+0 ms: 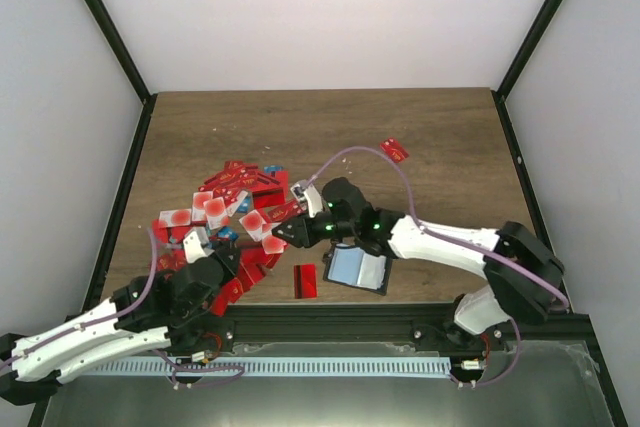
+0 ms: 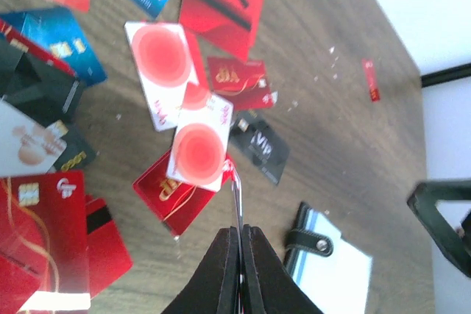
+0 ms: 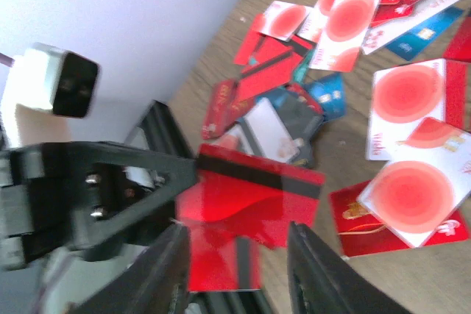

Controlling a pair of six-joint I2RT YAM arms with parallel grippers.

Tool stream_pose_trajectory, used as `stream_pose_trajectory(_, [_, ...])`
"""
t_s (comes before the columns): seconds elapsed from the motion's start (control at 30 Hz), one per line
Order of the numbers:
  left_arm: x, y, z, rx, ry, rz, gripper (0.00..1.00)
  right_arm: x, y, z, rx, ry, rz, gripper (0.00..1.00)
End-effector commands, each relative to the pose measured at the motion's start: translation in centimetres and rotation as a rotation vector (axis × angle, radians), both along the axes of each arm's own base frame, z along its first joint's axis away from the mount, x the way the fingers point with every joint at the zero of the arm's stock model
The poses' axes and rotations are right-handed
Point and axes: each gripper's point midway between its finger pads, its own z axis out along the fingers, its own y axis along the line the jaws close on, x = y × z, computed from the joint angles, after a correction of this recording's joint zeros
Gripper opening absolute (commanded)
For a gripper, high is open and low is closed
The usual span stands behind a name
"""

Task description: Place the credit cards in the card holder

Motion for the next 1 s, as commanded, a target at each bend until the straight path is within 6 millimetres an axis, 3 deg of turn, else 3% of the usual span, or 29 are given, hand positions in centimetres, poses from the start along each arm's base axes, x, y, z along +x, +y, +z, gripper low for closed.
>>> stream_pose_trajectory(0.0, [1.6, 0.1, 4.2, -0.034, -0.142, 0.049, 0.04, -1.5, -1.0, 2.1, 0.092, -0.028, 0.039, 0.44])
stream_pose_trajectory(0.17, [2.3, -0.8, 8.1, -0.145, -0.249, 0.045, 0.04, -3.6, -1.9, 2.0, 0.186, 0.098, 0.058, 0.67])
stream_pose_trajectory(0.4, [2.2, -1.3, 10.5, -0.231, -0.311, 0.015, 0.04, -5.3, -1.3, 2.4, 0.255, 0.206, 0.140, 0.75])
stream_pose_trajectory(0.63, [2.0, -2.7, 11.0, -0.279, -0.317, -0.038, 0.04, -5.4, 0.0, 2.9, 0.299, 0.234, 0.196, 0.72])
stream_pose_trajectory(0.97, [2.0, -3.4, 10.7, -0.287, -0.314, -0.056, 0.04, -5.2, 0.8, 4.4, 0.354, 0.228, 0.238, 0.52])
